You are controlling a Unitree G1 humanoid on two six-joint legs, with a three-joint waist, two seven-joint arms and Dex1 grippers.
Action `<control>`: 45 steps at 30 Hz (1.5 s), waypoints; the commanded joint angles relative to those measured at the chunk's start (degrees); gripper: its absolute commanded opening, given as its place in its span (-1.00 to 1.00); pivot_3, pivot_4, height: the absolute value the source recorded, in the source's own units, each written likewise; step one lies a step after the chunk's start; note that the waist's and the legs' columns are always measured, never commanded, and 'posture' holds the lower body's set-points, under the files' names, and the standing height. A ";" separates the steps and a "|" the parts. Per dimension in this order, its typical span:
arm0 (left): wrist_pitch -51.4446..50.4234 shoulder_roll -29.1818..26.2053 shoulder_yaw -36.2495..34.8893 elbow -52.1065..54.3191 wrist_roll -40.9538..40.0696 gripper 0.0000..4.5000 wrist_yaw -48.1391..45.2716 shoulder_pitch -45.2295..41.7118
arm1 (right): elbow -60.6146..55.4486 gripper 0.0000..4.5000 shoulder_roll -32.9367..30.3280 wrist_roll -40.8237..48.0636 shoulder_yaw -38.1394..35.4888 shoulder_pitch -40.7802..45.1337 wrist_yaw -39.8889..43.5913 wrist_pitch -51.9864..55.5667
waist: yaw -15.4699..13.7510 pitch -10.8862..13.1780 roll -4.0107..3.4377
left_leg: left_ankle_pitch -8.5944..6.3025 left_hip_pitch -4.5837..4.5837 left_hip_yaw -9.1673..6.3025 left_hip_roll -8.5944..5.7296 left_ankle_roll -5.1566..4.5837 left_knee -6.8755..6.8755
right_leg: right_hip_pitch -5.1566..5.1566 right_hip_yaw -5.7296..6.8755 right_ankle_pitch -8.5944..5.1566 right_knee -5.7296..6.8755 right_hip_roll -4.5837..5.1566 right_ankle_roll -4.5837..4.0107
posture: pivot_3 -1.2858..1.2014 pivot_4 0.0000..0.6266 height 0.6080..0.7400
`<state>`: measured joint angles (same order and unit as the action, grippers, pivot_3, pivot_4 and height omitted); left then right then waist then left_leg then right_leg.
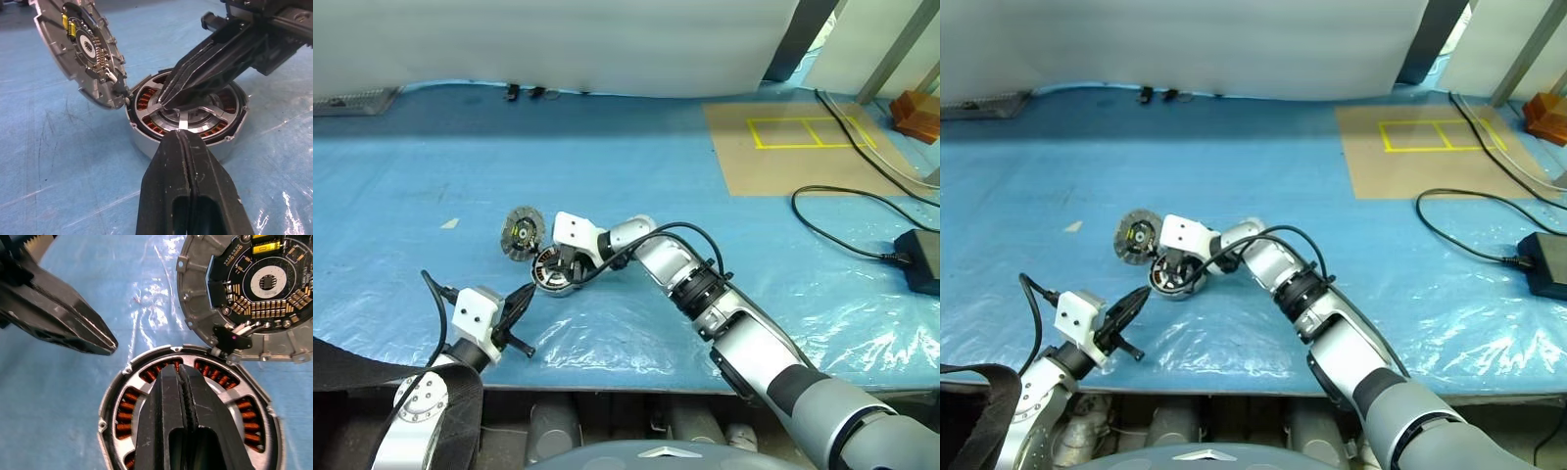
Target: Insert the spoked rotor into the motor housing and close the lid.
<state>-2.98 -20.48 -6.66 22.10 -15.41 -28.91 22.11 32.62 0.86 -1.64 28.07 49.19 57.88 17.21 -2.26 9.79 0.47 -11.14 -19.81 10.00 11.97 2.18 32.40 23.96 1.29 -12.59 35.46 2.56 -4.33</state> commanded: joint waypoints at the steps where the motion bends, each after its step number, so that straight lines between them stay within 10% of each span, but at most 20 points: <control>1: 0.74 -0.22 -1.47 0.91 -0.64 -1.00 0.24 0.10 | -0.28 -0.99 1.52 4.61 -4.98 0.95 0.64 3.20 | -0.02 0.01 0.01 | 0.00 -0.04 0.00 0.00 0.00 0.00 | 0.03 0.00 0.04 0.00 0.00 -0.06 | 0.03 -0.52 1.00; 8: 0.45 -0.60 -1.35 0.31 -0.60 -1.00 -0.20 -0.74 | 2.48 -0.99 3.21 6.37 -10.46 4.41 -2.34 4.17 | 0.00 0.01 0.01 | 0.00 -0.27 0.01 0.01 0.00 -0.03 | 0.23 0.02 0.05 -0.01 -0.03 -0.10 | 0.03 -0.52 1.00; 16: 0.56 -0.50 -1.22 -0.07 -0.42 -1.00 -0.31 -0.97 | 9.21 -0.99 -0.53 -6.54 -0.15 1.66 -6.04 -7.87 | -0.05 0.01 -0.01 | 0.00 -0.27 0.02 -0.04 0.00 -0.02 | 0.23 0.02 0.05 -0.03 0.02 -0.09 | 0.03 -0.52 1.00; 26: 1.01 -0.41 -1.72 -0.22 -0.66 -1.00 -0.31 -0.80 | 0.55 -0.99 3.51 6.43 -9.33 1.71 1.20 1.02 | -0.01 0.04 0.01 | 0.00 -0.29 0.02 0.01 0.00 -0.03 | 0.25 0.02 0.05 -0.01 -0.01 -0.10 | 0.03 -0.52 1.00; 35: 0.82 0.01 -2.37 -1.51 -1.28 -1.00 -0.09 -1.31 | 4.38 -0.99 -1.06 -4.79 0.49 -0.95 -1.38 -4.71 | -0.06 0.01 0.00 | 0.00 -0.22 0.02 -0.03 0.00 -0.02 | 0.20 0.02 0.05 0.00 0.02 -0.09 | 0.03 -0.52 1.00; 45: 2.09 0.69 -7.35 -6.24 -5.34 -1.00 -0.52 -3.13 | -11.14 -0.99 -2.28 8.85 -6.01 -2.13 9.95 4.54 | -0.16 0.05 0.08 | 0.00 -0.29 0.00 -0.01 0.00 -0.03 | 0.20 0.04 0.05 -0.04 0.00 -0.09 | 0.03 -0.52 1.00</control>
<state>-2.31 -19.38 -11.61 16.01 -19.22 -29.21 19.35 26.61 -0.86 4.40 22.46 47.64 64.76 19.96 -2.42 9.83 0.55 -11.14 -20.10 10.00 11.96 2.17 32.35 24.17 1.33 -12.54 35.42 2.55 -4.42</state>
